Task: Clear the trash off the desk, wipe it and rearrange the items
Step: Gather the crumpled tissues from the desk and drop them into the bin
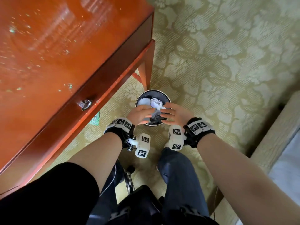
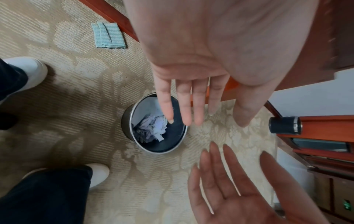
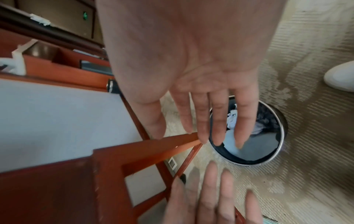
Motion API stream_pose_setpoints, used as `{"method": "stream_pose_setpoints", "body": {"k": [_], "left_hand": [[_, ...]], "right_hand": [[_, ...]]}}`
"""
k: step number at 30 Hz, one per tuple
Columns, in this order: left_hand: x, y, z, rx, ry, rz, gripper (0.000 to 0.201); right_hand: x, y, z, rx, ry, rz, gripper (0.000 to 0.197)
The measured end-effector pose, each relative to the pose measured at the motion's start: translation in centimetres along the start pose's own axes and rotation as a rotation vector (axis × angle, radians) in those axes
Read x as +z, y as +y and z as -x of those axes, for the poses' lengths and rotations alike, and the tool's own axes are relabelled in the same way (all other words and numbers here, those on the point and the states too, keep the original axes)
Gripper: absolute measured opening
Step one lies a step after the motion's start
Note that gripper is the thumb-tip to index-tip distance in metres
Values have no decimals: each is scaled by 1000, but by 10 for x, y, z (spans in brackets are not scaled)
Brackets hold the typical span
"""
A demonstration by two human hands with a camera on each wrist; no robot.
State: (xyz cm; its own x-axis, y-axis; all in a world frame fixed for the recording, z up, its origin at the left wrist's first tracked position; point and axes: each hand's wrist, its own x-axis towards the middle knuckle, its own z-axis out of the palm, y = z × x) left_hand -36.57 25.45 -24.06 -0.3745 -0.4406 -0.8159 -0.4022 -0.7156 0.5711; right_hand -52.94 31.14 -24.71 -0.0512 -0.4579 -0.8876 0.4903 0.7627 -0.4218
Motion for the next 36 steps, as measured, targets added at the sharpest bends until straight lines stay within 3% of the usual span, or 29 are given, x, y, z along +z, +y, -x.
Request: {"method": "stream_pose_setpoints", "body": {"k": [6, 10, 16, 20, 27, 36], "left_hand": [[12, 39, 76, 22, 29, -81, 35], [16, 59, 117, 59, 27, -185, 29], [-1, 79, 160, 191, 134, -549, 33], [-24, 94, 188, 268, 187, -745, 21], [-80, 108, 231, 272, 252, -885, 36], [-152, 98, 280, 260, 359, -897, 43]], "right_hand": [[23, -19, 73, -176, 158, 301, 14], [36, -33, 108, -292, 106, 572, 15], [56, -54, 149, -547, 63, 1025, 7], [77, -70, 173, -580, -26, 1180, 12], [138, -97, 200, -610, -141, 1524, 28], [230, -102, 216, -645, -214, 1696, 25]]}}
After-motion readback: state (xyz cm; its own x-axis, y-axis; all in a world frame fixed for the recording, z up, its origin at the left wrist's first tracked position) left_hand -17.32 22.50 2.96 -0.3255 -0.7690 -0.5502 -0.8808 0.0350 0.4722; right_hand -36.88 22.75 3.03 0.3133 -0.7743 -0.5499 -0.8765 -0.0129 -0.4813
